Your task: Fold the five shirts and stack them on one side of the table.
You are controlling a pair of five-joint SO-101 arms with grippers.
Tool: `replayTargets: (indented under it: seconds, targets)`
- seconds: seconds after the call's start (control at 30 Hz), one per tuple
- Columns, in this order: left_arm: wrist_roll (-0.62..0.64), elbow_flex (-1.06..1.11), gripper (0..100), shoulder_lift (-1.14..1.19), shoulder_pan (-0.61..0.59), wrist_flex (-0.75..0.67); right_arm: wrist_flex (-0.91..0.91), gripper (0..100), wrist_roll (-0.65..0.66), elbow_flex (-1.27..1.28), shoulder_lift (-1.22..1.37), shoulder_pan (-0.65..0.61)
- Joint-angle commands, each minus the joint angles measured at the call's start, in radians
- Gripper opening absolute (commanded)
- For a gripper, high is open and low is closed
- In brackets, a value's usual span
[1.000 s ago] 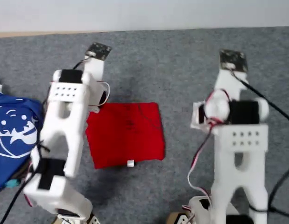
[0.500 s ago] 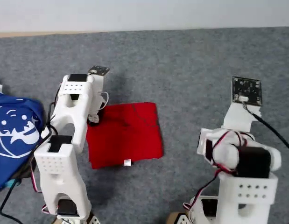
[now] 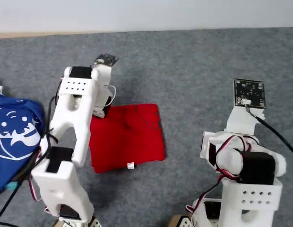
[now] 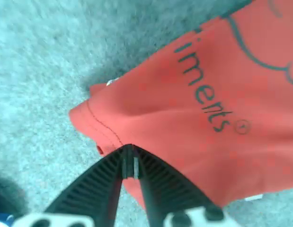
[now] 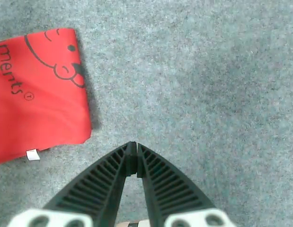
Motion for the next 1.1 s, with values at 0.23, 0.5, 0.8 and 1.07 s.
replayTargets:
  seconds: [0.23,0.5,0.8,1.07]
  targets:
    - [-0.003,-0.016,0,0.038,-0.015,-0.143,0.031,0.9,0.009,-0.003,-0.01,0.004]
    - [-0.003,-0.018,0,0.199,-0.008,-0.219,0.031,0.9,0.009,-0.002,-0.007,0.004]
    - [-0.003,-0.099,0,0.002,0.014,-0.101,0.03,0.9,0.012,-0.002,-0.007,0.004]
    - [0.04,-0.099,0,-0.344,0.009,0.011,-0.01,0.9,0.006,0.008,-0.007,-0.001]
